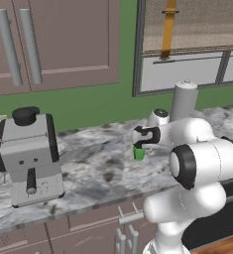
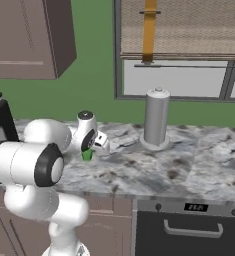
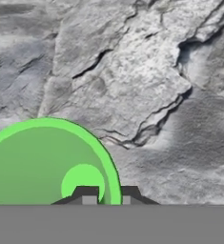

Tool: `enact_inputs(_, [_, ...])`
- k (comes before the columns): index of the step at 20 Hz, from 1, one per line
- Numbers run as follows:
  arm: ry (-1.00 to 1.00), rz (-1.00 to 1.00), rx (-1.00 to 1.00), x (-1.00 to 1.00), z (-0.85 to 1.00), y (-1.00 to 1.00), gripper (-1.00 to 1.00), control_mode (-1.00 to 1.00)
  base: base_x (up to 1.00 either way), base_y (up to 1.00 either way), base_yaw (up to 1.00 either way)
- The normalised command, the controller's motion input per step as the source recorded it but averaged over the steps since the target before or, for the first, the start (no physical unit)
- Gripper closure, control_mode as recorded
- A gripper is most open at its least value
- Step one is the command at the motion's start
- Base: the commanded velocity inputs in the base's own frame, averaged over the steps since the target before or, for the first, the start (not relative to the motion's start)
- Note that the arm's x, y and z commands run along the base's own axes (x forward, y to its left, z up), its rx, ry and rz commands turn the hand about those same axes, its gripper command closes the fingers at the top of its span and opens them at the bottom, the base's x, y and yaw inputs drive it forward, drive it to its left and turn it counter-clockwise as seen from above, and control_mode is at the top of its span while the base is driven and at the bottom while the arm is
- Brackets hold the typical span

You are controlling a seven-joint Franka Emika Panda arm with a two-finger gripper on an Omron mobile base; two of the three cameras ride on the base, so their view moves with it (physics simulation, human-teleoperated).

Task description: Place the pitcher and cup on the dining counter for serving.

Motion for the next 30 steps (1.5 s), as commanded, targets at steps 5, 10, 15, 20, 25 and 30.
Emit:
enact_inputs(5, [-0.18,0.0,-0.02,-0.42,0.5,0.0,1.0,-1.0,0.0,0.0,0.0])
enact_inputs(10, [-0.27,0.0,-0.02,-0.79,0.71,0.0,1.0,-1.0,0.0,0.0,0.0])
enact_inputs(15, [-0.27,0.0,-0.03,-0.86,0.74,0.02,1.0,-1.0,0.0,0.0,0.0])
enact_inputs(20, [-0.28,0.01,-0.03,-0.9,0.76,0.08,1.0,-1.0,0.0,0.0,0.0])
enact_inputs(25, [-0.04,0.02,0.0,-0.2,0.14,0.03,1.0,1.0,-0.8,0.07,0.36])
enact_inputs(30, [0.0,0.0,0.0,0.0,0.0,0.0,1.0,1.0,-0.72,0.0,0.89])
